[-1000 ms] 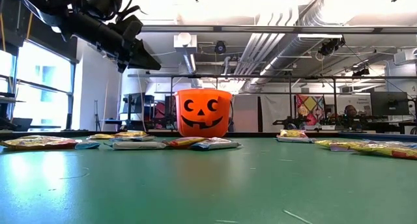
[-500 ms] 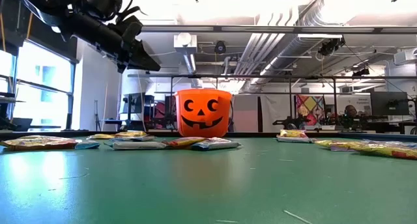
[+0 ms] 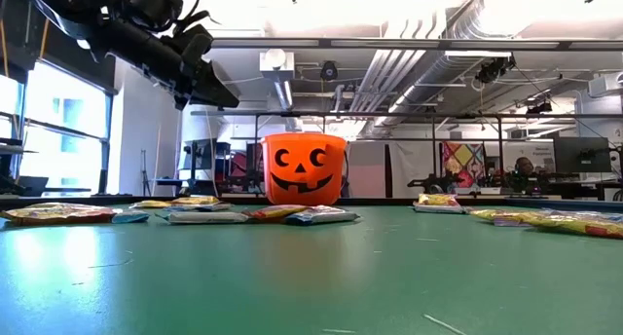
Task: Sort candy by brand, put in halloween buckets
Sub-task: Put the white chocolate bar into the black bucket
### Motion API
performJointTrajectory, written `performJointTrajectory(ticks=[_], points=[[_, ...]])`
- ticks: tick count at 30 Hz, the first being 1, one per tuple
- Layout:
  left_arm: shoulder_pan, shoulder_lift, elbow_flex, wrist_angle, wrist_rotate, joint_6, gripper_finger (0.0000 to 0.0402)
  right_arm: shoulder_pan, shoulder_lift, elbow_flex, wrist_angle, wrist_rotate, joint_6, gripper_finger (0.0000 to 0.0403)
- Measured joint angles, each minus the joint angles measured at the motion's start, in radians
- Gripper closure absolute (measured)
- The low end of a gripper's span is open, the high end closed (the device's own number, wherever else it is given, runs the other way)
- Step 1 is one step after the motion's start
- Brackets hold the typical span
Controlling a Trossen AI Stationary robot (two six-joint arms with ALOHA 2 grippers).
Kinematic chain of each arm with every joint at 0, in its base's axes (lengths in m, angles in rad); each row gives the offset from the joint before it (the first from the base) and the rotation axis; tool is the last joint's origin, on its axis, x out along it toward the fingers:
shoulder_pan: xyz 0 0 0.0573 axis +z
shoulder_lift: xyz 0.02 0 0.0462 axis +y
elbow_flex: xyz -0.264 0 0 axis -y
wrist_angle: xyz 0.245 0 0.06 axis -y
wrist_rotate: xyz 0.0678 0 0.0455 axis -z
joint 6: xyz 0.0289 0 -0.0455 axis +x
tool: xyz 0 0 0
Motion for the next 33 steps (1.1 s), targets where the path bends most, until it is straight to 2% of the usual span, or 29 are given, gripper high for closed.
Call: performJointTrajectory(ticks=[9,20,28,33], points=[[0.0,0.0,0.0,0.0,0.0,0.0,0.0397,0.0,0.0,0.03,-0.005,-0.001,-0.033,0.0254],[0.0,0.0,0.0,0.001,0.0,0.019,0.0397,0.0,0.0,0.135,-0.013,-0.001,-0.07,0.0251],[0.0,0.0,0.0,0.001,0.0,0.026,0.0397,0.003,0.0,0.291,-0.185,-0.013,-0.143,0.0252],[0.0,0.0,0.0,0.001,0.0,0.027,0.0397,-0.001,0.0,0.404,-0.332,-0.007,-0.188,0.0273]])
